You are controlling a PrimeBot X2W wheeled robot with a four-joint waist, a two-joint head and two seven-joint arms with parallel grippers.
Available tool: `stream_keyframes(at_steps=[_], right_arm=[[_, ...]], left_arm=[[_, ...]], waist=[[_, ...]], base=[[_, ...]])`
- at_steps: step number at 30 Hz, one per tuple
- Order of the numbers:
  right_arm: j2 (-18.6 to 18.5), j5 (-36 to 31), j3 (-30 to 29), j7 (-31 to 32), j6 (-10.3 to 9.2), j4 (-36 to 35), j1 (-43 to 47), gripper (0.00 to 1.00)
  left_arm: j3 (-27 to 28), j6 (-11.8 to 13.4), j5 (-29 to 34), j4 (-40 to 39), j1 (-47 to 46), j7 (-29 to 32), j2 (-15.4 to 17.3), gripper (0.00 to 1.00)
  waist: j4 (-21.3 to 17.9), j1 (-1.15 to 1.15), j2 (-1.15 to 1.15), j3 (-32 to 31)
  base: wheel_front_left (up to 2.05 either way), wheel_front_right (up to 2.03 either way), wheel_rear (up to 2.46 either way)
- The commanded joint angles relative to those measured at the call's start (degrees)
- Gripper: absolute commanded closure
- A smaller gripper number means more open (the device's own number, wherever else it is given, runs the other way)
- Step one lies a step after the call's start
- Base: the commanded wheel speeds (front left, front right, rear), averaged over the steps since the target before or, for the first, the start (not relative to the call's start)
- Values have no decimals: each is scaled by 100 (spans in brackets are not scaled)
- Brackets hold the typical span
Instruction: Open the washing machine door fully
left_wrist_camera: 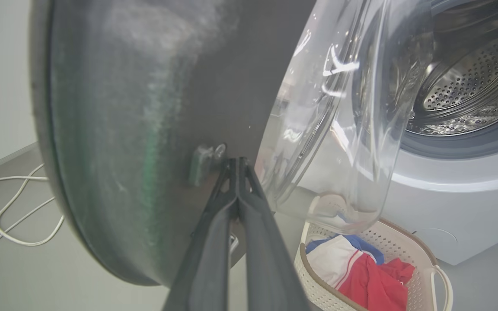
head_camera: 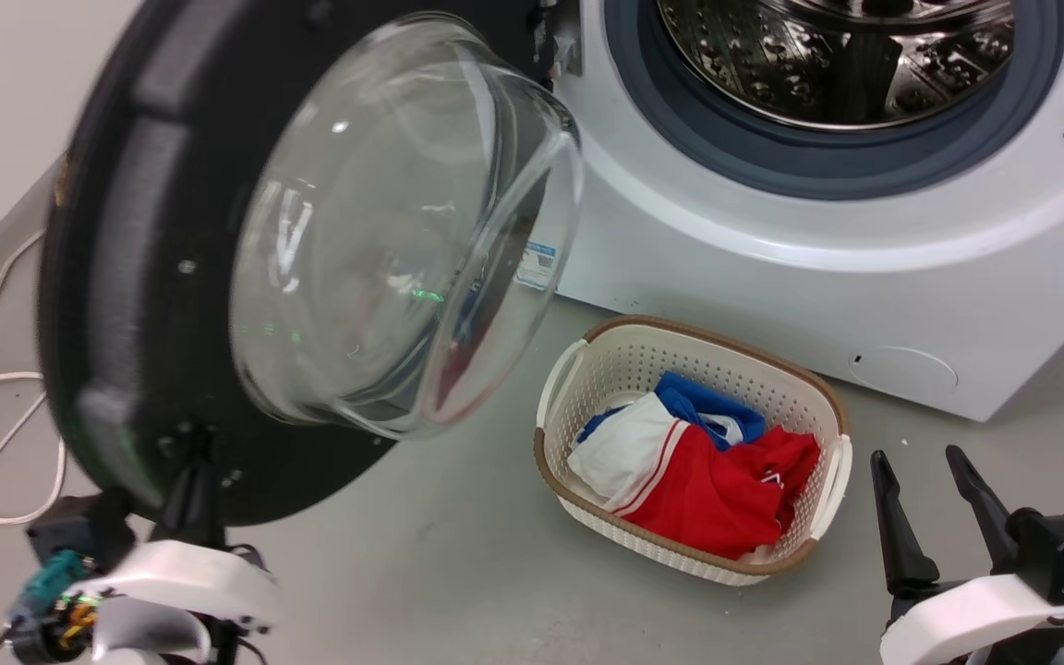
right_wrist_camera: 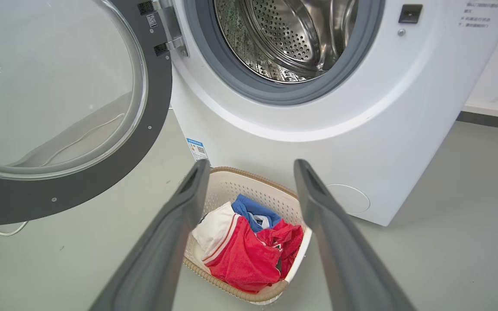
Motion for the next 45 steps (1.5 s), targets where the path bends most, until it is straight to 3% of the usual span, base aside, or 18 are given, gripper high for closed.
stream_keyframes(at_steps=[1,15,21,32,40,45], right_arm=[[4,-22,8,7,-1,-36,-105,0],[-86,-102,-8,124,-1,-211,-360,0],[-90,-101,-15,109,-1,-187,-405,0],[-48,-49,-22,43,-1,-85,-320,0],[-3,-2,-29,-70,-1,82,-114,0],[3,36,-28,-101,-1,119,-36,0]], left_arm=[[161,12,-60,93,-108,-49,97,100],[1149,-342,-733,1140,-725,-246,720,100],[1313,-401,-815,1448,-830,-373,808,100],[1180,-301,-637,1444,-549,-561,658,100],[683,4,-269,640,287,-584,251,100],[349,25,-140,332,573,-411,143,100]], waist=[[-94,-1,0,104],[-425,-1,0,658],[-483,-1,0,693],[-467,-1,0,398],[-428,-1,0,-164],[-431,-1,0,-363]], base=[[0,0,0],[0,0,0],[0,0,0],[0,0,0],[0,0,0],[0,0,0]])
